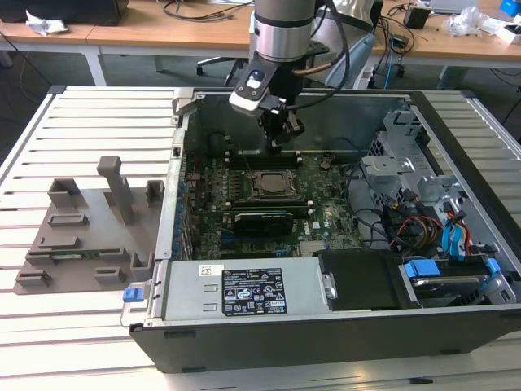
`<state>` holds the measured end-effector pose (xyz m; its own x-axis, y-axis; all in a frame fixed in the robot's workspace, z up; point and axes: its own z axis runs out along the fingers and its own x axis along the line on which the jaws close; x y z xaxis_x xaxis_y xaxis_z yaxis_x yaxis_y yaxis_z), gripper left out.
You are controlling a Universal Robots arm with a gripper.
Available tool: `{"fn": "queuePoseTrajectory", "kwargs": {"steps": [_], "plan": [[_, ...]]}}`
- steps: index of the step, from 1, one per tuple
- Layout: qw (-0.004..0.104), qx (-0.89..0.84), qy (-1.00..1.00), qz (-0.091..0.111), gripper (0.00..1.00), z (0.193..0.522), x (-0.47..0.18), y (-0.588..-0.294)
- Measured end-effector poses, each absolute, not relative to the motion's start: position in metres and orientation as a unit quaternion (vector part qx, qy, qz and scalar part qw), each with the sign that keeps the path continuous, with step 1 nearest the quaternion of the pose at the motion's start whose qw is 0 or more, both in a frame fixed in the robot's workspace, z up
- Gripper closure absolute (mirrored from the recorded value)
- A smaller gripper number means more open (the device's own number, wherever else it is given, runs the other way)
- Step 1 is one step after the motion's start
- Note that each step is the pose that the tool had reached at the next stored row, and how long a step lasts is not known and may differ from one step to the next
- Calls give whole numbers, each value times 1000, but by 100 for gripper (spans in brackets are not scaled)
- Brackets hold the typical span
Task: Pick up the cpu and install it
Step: 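Install the first cpu locking lever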
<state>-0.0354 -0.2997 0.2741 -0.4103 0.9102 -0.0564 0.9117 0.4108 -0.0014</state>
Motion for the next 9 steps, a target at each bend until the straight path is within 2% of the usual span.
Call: {"fn": "queuePoseTrajectory", "kwargs": {"steps": [9], "plan": [[25,469,883,-14,89,274,-35,-300]]}}
